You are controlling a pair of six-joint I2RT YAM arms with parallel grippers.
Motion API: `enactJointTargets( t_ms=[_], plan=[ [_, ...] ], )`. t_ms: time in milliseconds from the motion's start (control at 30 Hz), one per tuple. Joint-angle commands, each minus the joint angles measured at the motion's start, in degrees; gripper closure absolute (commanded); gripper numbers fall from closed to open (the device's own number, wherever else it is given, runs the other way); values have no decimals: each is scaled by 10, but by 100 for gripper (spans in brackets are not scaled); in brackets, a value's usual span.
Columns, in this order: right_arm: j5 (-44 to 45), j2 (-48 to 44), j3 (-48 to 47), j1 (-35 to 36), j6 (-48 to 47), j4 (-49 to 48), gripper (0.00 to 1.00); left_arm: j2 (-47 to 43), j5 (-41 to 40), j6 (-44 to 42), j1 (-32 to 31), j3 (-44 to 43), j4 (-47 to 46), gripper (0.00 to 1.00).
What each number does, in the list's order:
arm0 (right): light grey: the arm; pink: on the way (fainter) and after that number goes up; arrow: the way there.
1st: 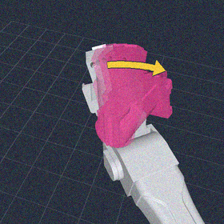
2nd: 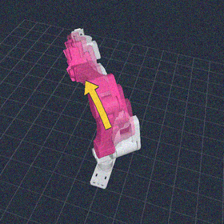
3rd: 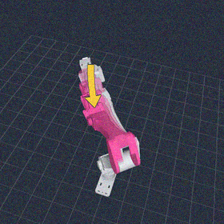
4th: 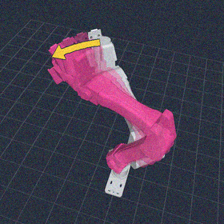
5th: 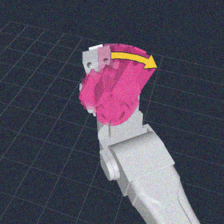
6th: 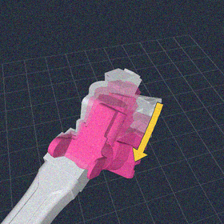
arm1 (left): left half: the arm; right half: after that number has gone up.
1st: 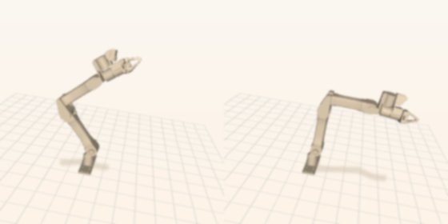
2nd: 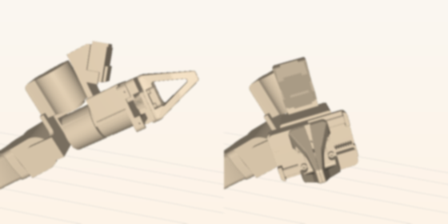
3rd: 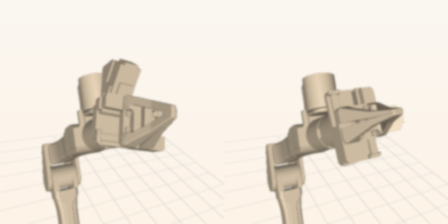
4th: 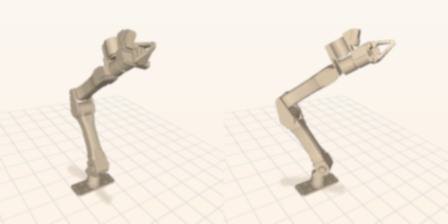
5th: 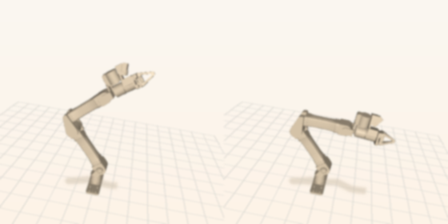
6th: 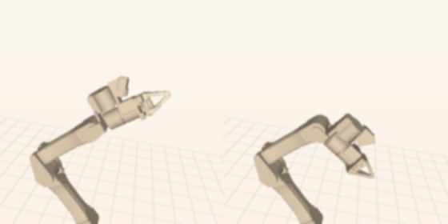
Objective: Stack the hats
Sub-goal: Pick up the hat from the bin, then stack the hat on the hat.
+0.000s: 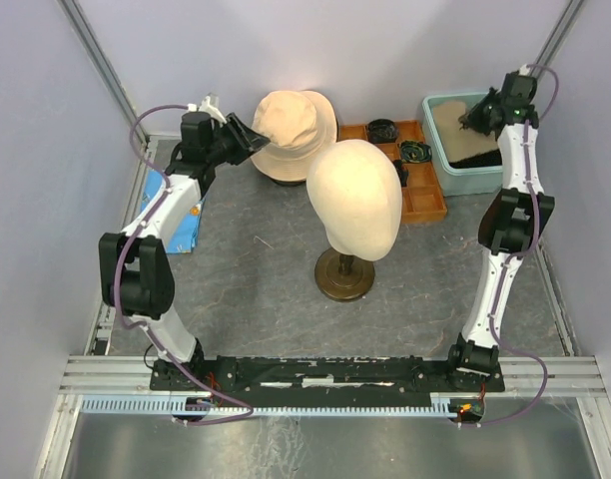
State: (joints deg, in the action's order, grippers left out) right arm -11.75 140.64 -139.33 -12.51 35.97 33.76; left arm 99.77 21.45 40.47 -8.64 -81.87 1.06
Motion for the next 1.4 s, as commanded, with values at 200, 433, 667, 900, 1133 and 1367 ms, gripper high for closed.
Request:
enactJointTargets(
  t_ms=[200,433,667,900,1133,1367],
  plan=[
    [-51,-152,-77,4,61,-29,100,-97,-4,-57,10,45,-30,52],
    [-89,-243,-28,7,103,-48,100,-118,22,-67,10,53,-25,51],
    [-122,-347,42,10,130,-55,100,-134,32,-57,11,63,-29,51],
    [-155,-475,77,34,126,26,100,-138,47,-19,5,69,-5,52],
    [-142,-606,147,105,103,116,100,-190,90,-22,-2,115,10,52],
    [-103,-666,226,192,118,91,100,-256,96,-44,-4,143,56,51]
  ],
)
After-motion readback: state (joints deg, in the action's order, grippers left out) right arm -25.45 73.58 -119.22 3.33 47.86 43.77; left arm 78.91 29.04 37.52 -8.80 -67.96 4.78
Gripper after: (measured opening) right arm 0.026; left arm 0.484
